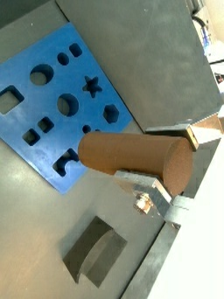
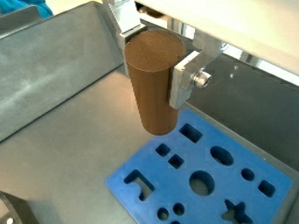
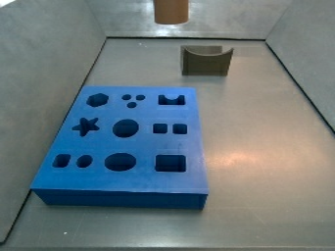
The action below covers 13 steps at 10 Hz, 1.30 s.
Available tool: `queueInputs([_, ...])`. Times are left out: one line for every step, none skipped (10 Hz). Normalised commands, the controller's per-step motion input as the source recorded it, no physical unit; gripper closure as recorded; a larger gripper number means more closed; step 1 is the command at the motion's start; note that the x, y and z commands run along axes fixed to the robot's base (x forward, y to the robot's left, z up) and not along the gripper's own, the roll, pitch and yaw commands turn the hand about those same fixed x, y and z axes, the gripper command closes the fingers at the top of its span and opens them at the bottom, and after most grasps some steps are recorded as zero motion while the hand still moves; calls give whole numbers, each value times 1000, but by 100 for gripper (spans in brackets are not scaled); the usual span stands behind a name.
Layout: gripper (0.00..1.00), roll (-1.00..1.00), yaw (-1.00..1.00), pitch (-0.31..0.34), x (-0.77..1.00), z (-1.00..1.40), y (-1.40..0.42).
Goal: Insert the round object.
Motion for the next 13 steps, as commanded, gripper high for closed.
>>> queueInputs([100, 350, -46, -159, -489, -549, -249])
queueInputs([100, 347, -49, -161, -480, -551, -249])
queueInputs([100, 337, -46, -164, -474, -566, -263])
queueInputs([100, 313, -37, -170, -446, -606, -226])
queueInputs([100, 259, -37, -174, -406, -680, -160])
queueInputs([100, 197, -23, -213, -383, -711, -149])
queueInputs([100, 129, -66, -213, -254, -783, -137])
queueInputs([100, 0, -134, -140, 0, -851, -131])
queueInputs([100, 83, -114, -107, 17, -846, -180])
queueInputs([100, 384, -60, -36, 0, -609, -226])
queueInputs([100, 406, -46, 0, 0, -574, -214])
queueInputs([100, 267, -57, 41, 137, -749, -171])
queueInputs([100, 230, -69, 54, 117, -771, -151])
